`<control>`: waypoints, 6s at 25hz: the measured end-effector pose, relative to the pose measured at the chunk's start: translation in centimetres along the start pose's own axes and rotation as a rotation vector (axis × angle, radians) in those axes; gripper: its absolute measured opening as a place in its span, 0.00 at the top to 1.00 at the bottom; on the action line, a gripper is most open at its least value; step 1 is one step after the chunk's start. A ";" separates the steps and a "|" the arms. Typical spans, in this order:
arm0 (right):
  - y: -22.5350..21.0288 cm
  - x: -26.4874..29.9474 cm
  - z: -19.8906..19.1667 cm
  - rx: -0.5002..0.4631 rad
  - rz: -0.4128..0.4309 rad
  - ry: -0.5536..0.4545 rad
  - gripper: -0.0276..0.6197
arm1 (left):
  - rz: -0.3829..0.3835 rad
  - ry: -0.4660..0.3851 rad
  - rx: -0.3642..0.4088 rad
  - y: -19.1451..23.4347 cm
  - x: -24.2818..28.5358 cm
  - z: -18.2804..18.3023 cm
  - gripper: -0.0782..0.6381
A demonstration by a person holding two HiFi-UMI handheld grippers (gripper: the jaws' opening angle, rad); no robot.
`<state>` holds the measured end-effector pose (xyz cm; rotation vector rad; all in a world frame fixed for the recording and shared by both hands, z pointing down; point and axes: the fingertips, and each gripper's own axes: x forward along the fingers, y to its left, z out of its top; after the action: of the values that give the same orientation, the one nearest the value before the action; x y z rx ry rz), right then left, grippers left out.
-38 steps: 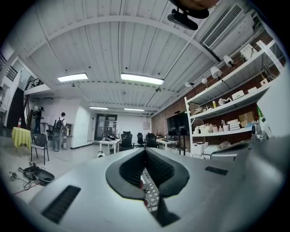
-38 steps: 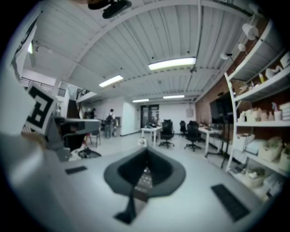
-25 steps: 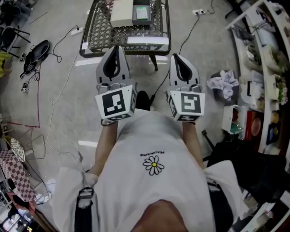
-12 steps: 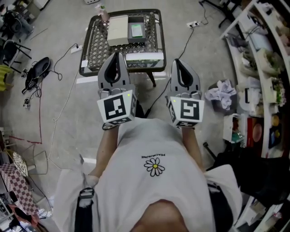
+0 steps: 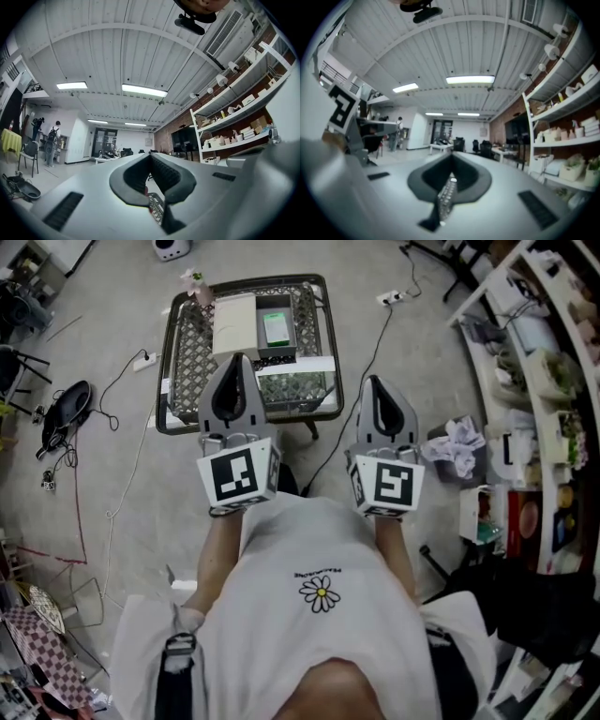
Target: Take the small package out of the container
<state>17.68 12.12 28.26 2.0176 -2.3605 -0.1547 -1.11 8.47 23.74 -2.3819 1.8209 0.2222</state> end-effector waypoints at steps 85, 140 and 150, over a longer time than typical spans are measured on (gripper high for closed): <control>12.7 37.5 -37.4 0.162 0.055 1.181 0.48 | 0.053 0.229 -0.064 19.8 25.7 -16.5 0.86; 12.3 38.2 -39.4 0.402 -0.022 1.343 0.49 | 0.089 0.286 -0.081 20.2 26.5 -19.5 0.86; 12.8 37.7 -41.4 0.396 -0.045 1.383 0.49 | 0.093 0.287 -0.087 20.1 26.6 -19.6 0.86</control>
<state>2.86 -25.32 69.13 1.3783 -1.4244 1.3082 -12.91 -25.70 37.31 -2.4987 2.0876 -0.0348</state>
